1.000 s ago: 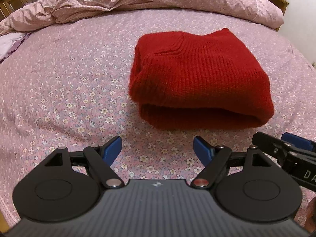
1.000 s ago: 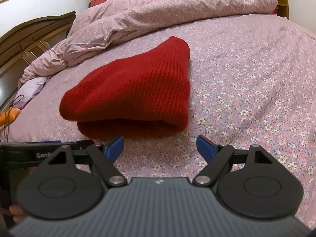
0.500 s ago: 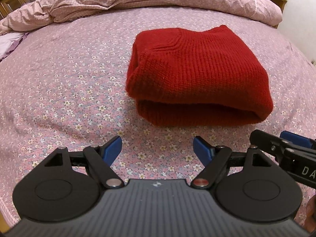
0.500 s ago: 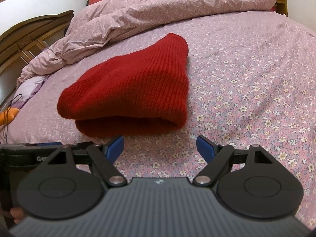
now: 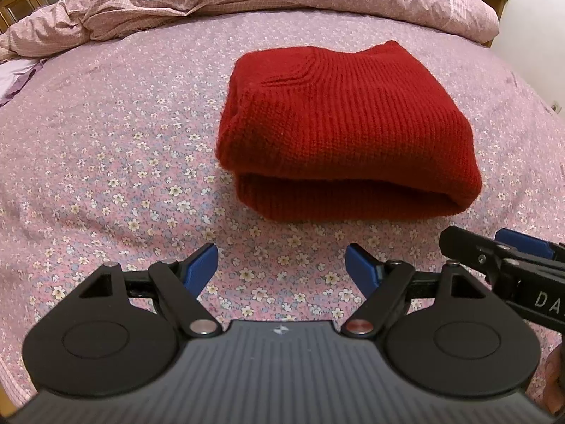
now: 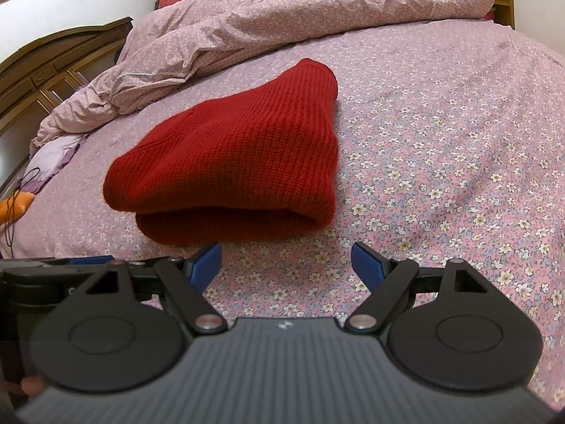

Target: Fold small clothes

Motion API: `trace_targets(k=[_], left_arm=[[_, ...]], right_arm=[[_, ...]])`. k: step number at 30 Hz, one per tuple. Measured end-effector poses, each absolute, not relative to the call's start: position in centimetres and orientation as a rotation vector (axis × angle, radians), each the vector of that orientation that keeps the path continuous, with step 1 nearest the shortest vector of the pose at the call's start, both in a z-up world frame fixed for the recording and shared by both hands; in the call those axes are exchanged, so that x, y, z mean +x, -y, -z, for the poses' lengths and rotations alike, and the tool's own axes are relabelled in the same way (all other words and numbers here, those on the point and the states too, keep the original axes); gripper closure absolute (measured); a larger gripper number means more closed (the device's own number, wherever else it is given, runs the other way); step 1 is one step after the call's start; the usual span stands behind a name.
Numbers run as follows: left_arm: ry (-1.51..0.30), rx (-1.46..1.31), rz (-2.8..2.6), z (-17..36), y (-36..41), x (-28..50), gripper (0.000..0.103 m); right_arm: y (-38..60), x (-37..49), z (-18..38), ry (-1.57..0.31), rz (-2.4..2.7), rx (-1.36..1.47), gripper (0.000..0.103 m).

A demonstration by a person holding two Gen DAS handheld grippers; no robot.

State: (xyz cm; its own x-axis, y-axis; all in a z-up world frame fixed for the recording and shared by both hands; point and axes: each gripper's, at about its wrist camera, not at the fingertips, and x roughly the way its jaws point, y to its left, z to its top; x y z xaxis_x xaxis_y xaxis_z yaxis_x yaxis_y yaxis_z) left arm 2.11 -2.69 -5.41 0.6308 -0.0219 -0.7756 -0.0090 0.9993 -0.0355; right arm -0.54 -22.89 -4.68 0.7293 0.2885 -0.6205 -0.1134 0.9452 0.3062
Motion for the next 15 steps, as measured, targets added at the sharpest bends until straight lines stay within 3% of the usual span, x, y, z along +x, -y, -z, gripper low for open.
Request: trace_targets(k=[15], left_arm=[[-0.892, -0.036, 0.005, 5.52, 2.6, 2.21, 0.02]], right_arm=[[22.79, -0.49, 4.5, -0.722, -0.228, 0.249, 0.021]])
